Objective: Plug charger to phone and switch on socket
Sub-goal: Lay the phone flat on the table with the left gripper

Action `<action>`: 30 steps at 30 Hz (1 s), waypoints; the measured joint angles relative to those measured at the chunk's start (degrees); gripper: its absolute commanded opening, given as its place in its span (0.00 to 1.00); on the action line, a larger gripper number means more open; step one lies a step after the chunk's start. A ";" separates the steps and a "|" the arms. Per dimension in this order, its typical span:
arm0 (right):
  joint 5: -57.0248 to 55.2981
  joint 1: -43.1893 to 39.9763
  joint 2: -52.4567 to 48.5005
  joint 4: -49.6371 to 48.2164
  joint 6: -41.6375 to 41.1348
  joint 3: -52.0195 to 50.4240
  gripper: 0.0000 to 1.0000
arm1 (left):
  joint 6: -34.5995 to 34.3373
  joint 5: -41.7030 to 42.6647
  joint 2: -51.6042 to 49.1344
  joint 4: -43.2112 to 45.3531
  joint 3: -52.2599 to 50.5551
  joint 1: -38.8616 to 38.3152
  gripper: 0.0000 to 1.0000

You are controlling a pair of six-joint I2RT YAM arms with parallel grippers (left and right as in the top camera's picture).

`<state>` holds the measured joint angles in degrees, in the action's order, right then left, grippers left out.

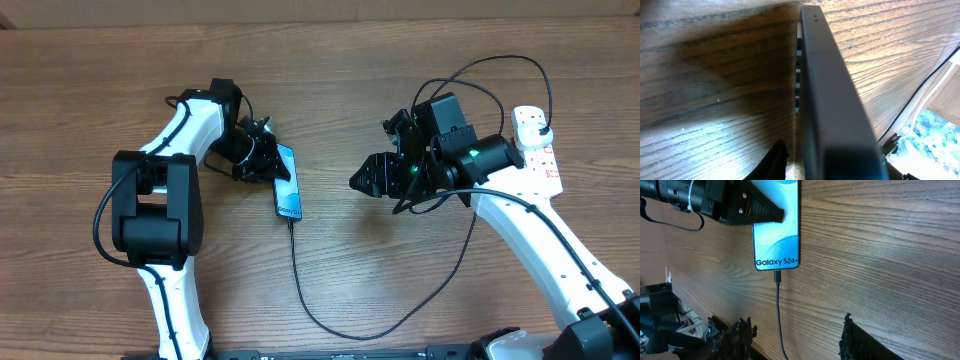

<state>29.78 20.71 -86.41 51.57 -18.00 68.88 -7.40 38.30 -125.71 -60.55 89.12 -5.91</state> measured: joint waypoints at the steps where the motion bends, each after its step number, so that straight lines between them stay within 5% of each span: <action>1: 0.00 0.00 0.00 0.00 0.02 0.00 0.59 | 0.00 0.00 0.02 0.00 0.00 0.00 0.19; 30: 0.00 0.00 0.00 0.00 0.00 0.00 0.59 | -0.02 -0.02 0.02 0.46 0.00 0.00 0.27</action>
<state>29.78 20.71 -86.41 51.57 -18.00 68.88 -7.42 38.28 -125.69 -60.10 89.12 -5.91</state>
